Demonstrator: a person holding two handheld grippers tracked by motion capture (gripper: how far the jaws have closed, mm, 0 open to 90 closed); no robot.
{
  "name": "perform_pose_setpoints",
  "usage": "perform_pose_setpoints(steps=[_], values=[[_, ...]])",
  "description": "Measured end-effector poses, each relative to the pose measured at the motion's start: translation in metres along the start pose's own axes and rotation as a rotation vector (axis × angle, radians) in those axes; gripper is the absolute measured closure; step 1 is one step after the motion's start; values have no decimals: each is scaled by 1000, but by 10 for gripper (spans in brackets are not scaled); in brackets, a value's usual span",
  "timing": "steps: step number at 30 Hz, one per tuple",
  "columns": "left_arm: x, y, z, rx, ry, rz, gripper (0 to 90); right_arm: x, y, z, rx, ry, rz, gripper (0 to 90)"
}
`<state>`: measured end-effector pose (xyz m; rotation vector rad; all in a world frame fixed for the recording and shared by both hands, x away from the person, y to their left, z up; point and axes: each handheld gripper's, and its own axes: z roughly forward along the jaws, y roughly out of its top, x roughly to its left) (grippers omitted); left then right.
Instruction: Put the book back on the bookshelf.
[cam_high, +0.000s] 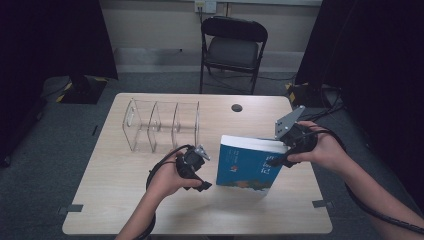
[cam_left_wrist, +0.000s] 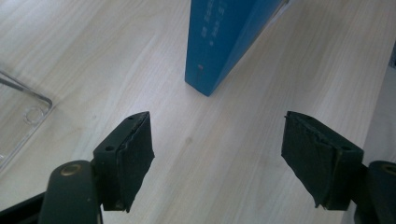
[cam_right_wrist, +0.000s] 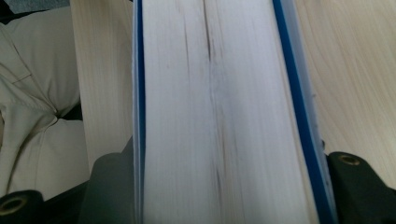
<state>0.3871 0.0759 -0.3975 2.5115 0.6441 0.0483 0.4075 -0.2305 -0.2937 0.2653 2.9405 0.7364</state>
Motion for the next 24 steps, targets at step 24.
perform_pose_setpoints(steps=[24], values=[[-2, 44, -32, -3, -14, 47, 272, 1, -15, -2, -14, -3, 37, 390]])
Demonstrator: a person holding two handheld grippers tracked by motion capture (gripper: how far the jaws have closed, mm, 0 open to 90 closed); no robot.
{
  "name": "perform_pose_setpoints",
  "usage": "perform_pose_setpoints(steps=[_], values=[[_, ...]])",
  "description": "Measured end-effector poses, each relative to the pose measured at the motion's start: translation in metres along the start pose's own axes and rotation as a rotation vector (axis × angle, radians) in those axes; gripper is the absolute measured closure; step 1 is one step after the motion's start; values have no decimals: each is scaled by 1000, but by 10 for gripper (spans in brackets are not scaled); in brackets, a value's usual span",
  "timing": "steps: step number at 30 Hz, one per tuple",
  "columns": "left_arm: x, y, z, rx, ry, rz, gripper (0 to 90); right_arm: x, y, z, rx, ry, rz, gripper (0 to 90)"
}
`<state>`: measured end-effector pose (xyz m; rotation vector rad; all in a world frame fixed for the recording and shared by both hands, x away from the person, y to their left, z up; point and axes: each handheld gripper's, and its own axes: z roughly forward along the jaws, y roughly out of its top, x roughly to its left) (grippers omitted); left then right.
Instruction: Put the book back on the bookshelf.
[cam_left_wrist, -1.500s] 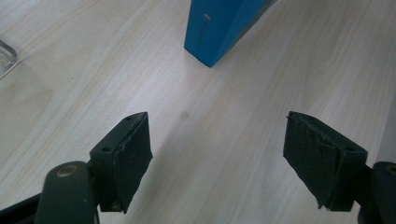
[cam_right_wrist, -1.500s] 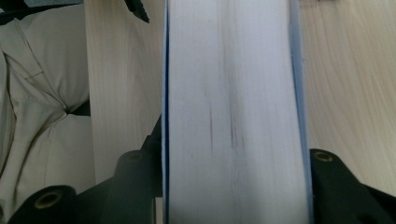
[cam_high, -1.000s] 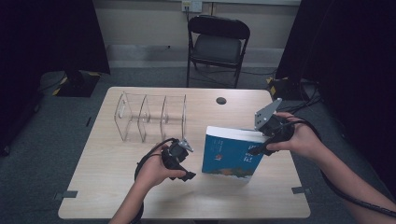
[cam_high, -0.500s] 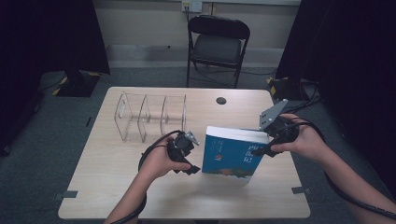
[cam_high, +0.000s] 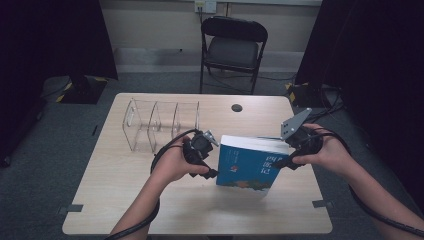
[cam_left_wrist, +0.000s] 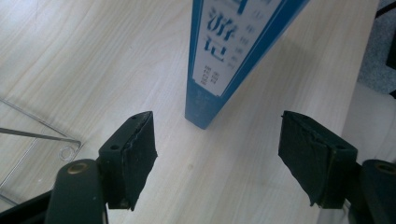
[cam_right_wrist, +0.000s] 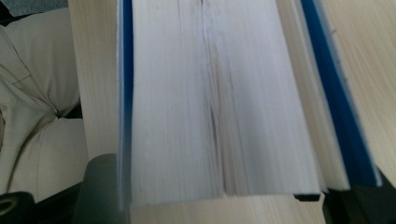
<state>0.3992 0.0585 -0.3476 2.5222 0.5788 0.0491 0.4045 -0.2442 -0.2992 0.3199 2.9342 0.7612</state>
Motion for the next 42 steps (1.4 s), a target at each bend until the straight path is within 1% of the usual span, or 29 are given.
perform_pose_setpoints(steps=[1, 2, 4, 5, 9, 11, 13, 14, 16, 17, 18, 19, 20, 21, 22, 23, 24, 25, 27, 30, 31, 32, 33, 35, 36, 38, 40, 42], values=[[0, 2, -2, -1, 1, 4, 271, 0, -1, 0, -6, 2, -4, 389], [-1, 3, -2, -4, -1, -4, 272, -1, -1, 0, -8, 1, -7, 389], [0, 7, -5, 0, -4, 10, 271, -1, -2, 0, -6, 3, -1, 389], [0, 9, -6, -5, -5, 7, 272, -1, -2, 0, -2, 2, 1, 389], [1, 14, -11, -15, -9, 22, 277, -1, -2, 0, -7, 4, 3, 385], [2, 18, -12, -15, -5, 28, 277, -1, -3, 0, -7, 6, 2, 383], [3, 21, -14, -27, -7, 26, 278, -1, -3, 0, -9, 3, 0, 381], [3, 22, -15, -23, -4, 33, 278, -2, -3, 1, -11, 4, -5, 380], [2, 26, -17, -35, 2, 37, 277, -2, -3, 1, -12, 3, -1, 378], [2, 28, -19, -46, -4, 42, 278, -2, -3, 1, -13, 3, 0, 378], [2, 30, -19, -53, -16, 37, 280, -1, -4, 1, -12, 3, 0, 377], [2, 31, -19, -53, -26, 38, 281, -1, -4, 1, -12, 2, 0, 376], [2, 33, -19, -50, -28, 36, 281, -1, -4, 1, -13, 2, 1, 376], [2, 35, -19, -44, -27, 46, 281, -1, -4, 1, -12, 2, 3, 376], [2, 37, -19, -38, -32, 52, 283, -1, -4, 1, -11, 3, 0, 375], [1, 39, -19, -41, -34, 49, 284, -1, -4, 1, -12, 2, -9, 375], [1, 41, -19, -34, -35, 59, 284, -1, -4, 1, -12, 2, -1, 375], [1, 43, -19, -34, -33, 57, 285, 0, -5, 1, -9, 2, 4, 375], [0, 46, -21, -36, -31, 63, 287, 0, -5, 1, -11, -1, -2, 375], [-1, 49, -23, -43, -40, 74, 291, -1, -6, 1, -13, -1, 3, 375], [-2, 50, -24, -48, -41, 71, 295, -1, -6, 1, -13, -1, 3, 374], [-2, 50, -24, -50, -42, 78, 301, -1, -6, 1, -14, 0, 0, 374], [-3, 52, -26, -63, -35, 80, 311, -1, -6, 1, -12, 0, 2, 373], [-3, 54, -27, -66, -42, 91, 328, -1, -5, 1, -12, 0, 1, 373], [-4, 55, -28, -66, -48, 84, 328, -1, -5, 1, -11, 0, 1, 373], [-5, 57, -27, -60, -54, 88, 337, -2, -6, 1, -14, 0, 1, 373], [-7, 59, -27, -54, -59, 100, 353, -2, -6, 1, -14, -1, 5, 372], [-9, 62, -27, -49, -46, 116, 380, -3, -7, 1, -16, -4, 8, 372]])
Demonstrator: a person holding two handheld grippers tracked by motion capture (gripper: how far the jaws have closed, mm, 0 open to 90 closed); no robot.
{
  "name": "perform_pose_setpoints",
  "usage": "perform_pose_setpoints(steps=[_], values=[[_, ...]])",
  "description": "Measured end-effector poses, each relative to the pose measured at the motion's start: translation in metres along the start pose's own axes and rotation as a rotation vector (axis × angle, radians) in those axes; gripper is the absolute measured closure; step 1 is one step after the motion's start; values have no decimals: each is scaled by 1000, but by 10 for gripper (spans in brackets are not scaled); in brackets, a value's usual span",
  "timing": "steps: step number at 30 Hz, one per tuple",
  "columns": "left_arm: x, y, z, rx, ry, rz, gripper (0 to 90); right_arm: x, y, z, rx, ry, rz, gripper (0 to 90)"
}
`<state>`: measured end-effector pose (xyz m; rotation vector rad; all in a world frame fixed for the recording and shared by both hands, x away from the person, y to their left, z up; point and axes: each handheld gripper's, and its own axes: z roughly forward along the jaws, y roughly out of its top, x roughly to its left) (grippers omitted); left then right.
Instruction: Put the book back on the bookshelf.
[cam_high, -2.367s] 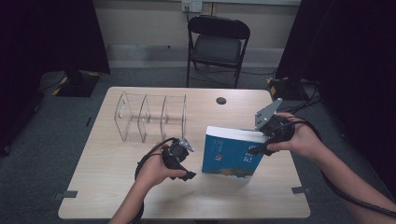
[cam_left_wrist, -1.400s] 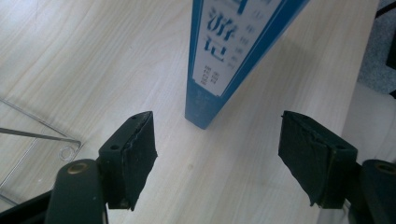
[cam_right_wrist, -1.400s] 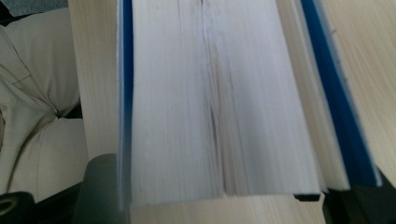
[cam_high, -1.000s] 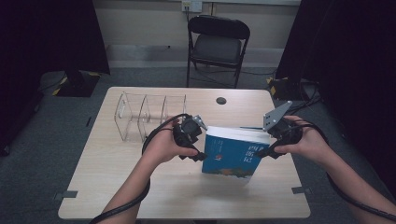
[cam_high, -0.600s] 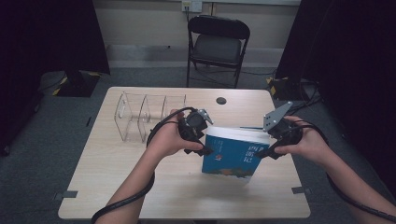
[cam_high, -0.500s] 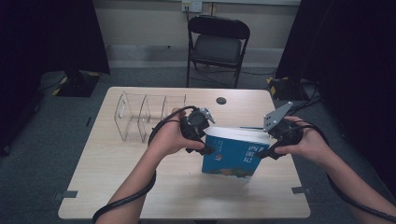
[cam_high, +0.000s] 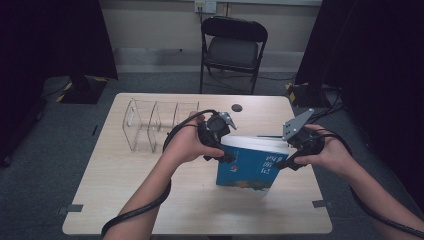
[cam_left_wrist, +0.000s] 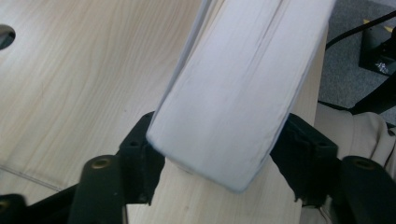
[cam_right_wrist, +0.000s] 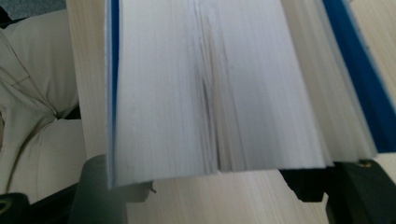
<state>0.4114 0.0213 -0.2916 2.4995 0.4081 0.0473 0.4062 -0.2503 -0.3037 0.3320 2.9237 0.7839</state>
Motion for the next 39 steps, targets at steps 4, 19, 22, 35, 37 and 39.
perform_pose_setpoints(steps=[4, 19, 22, 35, 37, 39], values=[[-1, 5, 0, 17, 12, 22, 407, 0, -1, 1, -3, 8, 4, 370], [-5, 11, 0, 65, 9, 58, 490, -3, -4, 3, -9, -2, 16, 370], [-9, 12, -1, 79, 3, 46, 529, -5, -5, 4, -7, -6, 19, 370], [-14, 21, 3, 73, -18, 49, 541, -10, -9, 6, -26, -5, 31, 365], [-14, 25, 8, 90, -25, 57, 541, -10, -10, 6, -28, -1, 34, 365], [-14, 28, 13, 95, -37, 54, 543, -11, -11, 6, -35, 3, 33, 365]])
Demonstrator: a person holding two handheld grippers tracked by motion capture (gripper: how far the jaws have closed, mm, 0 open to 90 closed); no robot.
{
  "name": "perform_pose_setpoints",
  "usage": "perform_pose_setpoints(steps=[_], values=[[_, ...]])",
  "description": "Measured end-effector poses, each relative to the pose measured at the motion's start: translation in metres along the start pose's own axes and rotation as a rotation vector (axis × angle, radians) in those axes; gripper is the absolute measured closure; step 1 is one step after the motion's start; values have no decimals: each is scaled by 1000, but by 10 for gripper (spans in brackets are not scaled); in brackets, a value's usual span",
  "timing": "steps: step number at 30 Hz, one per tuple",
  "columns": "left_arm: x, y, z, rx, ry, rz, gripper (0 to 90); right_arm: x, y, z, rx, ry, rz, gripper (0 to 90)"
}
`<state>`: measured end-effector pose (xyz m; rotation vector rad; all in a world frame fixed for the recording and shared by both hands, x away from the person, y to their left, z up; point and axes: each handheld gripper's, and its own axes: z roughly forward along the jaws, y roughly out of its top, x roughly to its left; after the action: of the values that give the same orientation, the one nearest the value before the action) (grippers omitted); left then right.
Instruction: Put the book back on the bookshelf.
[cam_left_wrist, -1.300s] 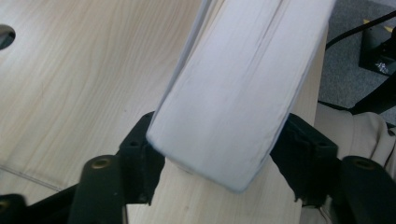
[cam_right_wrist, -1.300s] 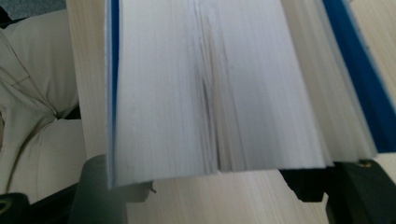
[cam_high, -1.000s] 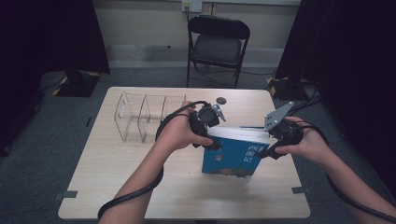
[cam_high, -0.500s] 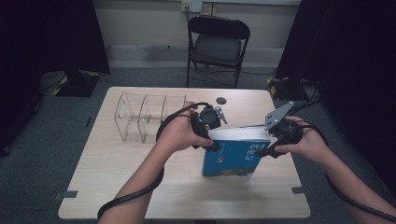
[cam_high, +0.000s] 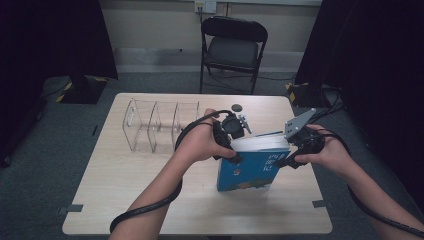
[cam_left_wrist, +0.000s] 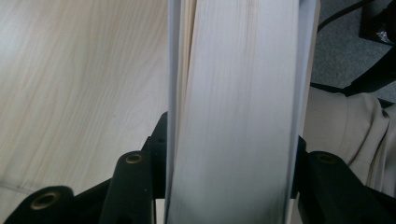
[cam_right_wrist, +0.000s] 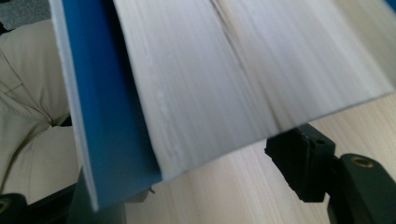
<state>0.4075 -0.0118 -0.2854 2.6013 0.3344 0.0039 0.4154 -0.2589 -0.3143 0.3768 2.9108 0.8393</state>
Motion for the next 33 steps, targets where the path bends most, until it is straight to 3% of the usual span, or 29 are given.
perform_pose_setpoints(steps=[9, 10, 13, 18, 27, 29, 33], values=[[2, 9, 8, 66, 3, -5, 565, 0, -3, 0, 5, -7, 2, 365], [0, 9, 8, 64, 3, -30, 566, -1, -3, 1, 2, -4, 2, 365], [1, 8, 8, 60, 5, -56, 561, -1, -4, 1, 3, -4, 6, 365], [2, 6, 18, 62, -23, -83, 541, -1, -5, 0, 4, -4, 11, 365], [3, 7, 22, 86, -32, -50, 527, -3, -7, 0, -2, -8, 11, 370], [1, 9, 23, 123, -10, 10, 542, -4, -7, 1, -1, -11, 4, 369], [1, 9, 24, 135, -3, -5, 559, -3, -9, 2, -5, -12, 6, 369]])
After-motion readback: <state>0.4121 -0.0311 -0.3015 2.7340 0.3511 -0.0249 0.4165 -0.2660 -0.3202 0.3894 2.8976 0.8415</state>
